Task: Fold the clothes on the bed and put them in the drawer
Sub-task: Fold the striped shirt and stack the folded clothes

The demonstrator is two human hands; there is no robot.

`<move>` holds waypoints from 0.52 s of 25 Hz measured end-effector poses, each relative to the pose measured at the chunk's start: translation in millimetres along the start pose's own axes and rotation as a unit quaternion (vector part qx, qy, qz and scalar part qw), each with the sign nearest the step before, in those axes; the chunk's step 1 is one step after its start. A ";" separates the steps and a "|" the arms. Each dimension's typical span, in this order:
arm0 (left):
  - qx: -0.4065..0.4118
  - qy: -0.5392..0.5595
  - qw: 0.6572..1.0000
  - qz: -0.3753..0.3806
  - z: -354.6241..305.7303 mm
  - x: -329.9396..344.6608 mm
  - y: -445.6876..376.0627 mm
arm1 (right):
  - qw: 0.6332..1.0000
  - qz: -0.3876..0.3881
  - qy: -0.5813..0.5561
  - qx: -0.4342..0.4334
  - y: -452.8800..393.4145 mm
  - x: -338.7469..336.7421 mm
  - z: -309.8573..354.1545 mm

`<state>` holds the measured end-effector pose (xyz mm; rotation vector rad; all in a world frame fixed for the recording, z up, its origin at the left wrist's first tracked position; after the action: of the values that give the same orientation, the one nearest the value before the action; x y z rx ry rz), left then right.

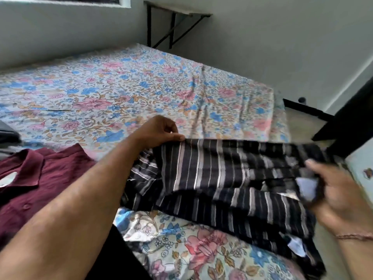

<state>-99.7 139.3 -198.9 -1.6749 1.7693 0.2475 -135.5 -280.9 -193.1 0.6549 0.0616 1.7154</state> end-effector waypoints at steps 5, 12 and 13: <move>-0.060 -0.395 0.909 0.118 30.0 69.2 1.0 | 0.827 -0.326 0.458 -0.020 1.9 -123.2 -76.2; 0.117 -0.274 0.940 0.168 -145.0 227.9 28.3 | 0.638 -0.182 0.746 -0.053 -33.5 -109.7 -31.4; 0.109 -0.256 0.931 0.236 -163.5 268.0 44.0 | 0.610 -0.166 0.775 0.008 -41.8 -113.9 -27.8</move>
<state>-180.8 -163.5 -246.0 -0.8984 1.6842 0.6166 -99.4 -365.9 -276.7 -0.9849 1.3213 1.3990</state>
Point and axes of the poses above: each hand's wrist, its own y-axis away from the middle knuckle, its own x-axis out of the palm, z = x × y, the point moved 4 cm from there along -y, towards the middle knuckle, and after that the axes turned 10 degrees about x, right-handed, at the moved point
